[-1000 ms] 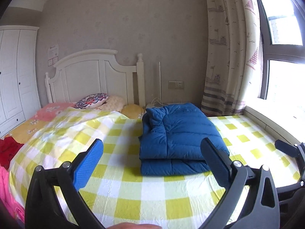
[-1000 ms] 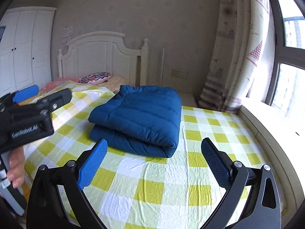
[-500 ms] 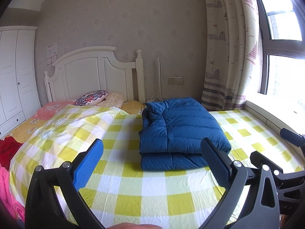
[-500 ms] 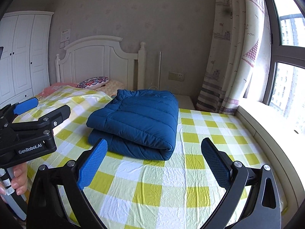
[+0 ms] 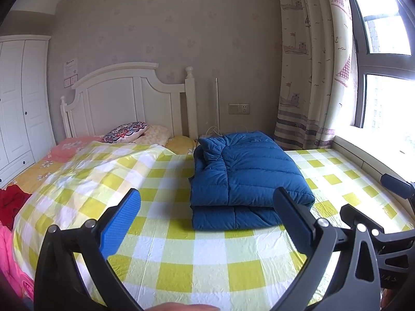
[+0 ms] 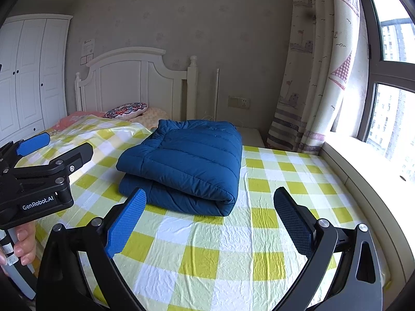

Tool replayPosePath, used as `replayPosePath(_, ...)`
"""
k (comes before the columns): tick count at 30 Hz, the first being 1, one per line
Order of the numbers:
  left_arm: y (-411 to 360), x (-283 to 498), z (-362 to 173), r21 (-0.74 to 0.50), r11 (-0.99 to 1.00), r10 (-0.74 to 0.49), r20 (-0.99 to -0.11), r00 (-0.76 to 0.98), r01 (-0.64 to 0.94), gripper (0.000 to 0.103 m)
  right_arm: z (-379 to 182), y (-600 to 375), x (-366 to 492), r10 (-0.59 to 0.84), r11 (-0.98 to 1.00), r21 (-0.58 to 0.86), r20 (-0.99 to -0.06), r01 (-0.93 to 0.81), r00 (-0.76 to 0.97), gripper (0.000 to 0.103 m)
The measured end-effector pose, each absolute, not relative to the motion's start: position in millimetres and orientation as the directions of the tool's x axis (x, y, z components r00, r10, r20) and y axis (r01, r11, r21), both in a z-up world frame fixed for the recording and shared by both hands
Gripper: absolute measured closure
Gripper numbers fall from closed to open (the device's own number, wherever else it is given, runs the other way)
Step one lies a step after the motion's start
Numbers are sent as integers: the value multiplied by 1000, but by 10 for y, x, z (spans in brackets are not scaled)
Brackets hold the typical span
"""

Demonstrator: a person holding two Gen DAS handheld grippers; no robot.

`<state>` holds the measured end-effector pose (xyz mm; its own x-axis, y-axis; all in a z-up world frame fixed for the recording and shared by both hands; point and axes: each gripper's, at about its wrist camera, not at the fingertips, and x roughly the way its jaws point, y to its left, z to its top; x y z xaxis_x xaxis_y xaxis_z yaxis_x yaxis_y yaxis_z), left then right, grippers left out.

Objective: Fold large clothes

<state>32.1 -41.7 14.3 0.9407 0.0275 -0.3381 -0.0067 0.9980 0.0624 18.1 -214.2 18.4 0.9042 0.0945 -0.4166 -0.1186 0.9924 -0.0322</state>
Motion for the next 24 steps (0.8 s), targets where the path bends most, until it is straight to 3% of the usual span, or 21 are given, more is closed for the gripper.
replayPosePath(24,-390,312,145,61,998,27,-335,942,-7,2,187,-2116,162,98,992,-28,-416,-120,904,6)
